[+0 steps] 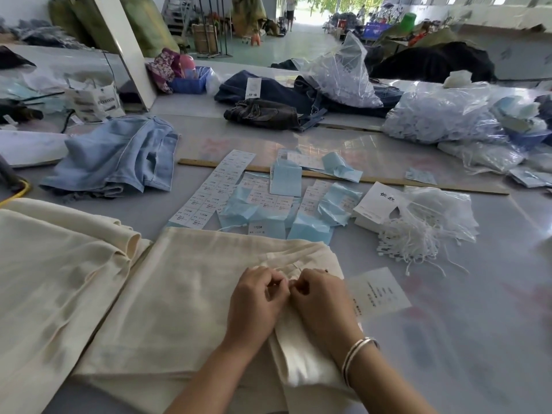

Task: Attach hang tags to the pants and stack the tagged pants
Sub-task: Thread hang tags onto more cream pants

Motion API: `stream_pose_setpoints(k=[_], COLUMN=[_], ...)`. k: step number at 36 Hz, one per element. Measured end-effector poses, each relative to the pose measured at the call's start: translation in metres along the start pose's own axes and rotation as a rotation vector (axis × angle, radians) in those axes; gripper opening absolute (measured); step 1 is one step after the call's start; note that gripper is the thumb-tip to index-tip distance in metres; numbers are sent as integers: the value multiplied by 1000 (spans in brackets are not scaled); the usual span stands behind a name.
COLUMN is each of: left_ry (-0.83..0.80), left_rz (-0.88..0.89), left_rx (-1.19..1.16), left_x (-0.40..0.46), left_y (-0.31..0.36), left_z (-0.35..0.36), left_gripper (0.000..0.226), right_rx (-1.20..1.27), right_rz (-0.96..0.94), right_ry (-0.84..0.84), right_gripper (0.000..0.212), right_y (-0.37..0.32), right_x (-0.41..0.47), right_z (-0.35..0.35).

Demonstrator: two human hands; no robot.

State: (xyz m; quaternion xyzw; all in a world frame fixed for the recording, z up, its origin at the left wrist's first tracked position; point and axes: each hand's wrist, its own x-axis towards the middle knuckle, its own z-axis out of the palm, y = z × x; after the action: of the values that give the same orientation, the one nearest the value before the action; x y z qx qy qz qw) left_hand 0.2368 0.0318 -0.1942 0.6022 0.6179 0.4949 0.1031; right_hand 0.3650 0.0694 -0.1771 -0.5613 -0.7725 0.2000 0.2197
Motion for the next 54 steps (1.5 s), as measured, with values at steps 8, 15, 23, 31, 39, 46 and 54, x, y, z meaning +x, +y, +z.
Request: stream_pose_setpoints(k=[8, 15, 23, 31, 39, 46, 54], left_ry=[-106, -281, -385, -339, -250, -338, -533], left_rz=[-423, -395, -399, -364, -497, -511, -500], left_rx=[-514, -634, -651, -403, -546, -701, -695], left_x=[-5, 7, 18, 28, 32, 40, 40], left_y=[-1, 6, -1, -12, -21, -11, -12], left_z=[2, -2, -9, -12, -17, -24, -31], left_gripper=[15, 20, 27, 16, 14, 18, 32], right_rx=[73, 307, 436, 359, 1046, 1199, 525], right_rz=[-86, -45, -39, -97, 174, 251, 11], right_ry=[146, 257, 250, 75, -174, -296, -252], right_gripper=[23, 34, 31, 12, 29, 30, 27], right_y=[0, 5, 7, 7, 21, 16, 8], right_x=[-3, -6, -6, -5, -10, -7, -1], right_z=[2, 3, 2, -6, -36, -34, -21])
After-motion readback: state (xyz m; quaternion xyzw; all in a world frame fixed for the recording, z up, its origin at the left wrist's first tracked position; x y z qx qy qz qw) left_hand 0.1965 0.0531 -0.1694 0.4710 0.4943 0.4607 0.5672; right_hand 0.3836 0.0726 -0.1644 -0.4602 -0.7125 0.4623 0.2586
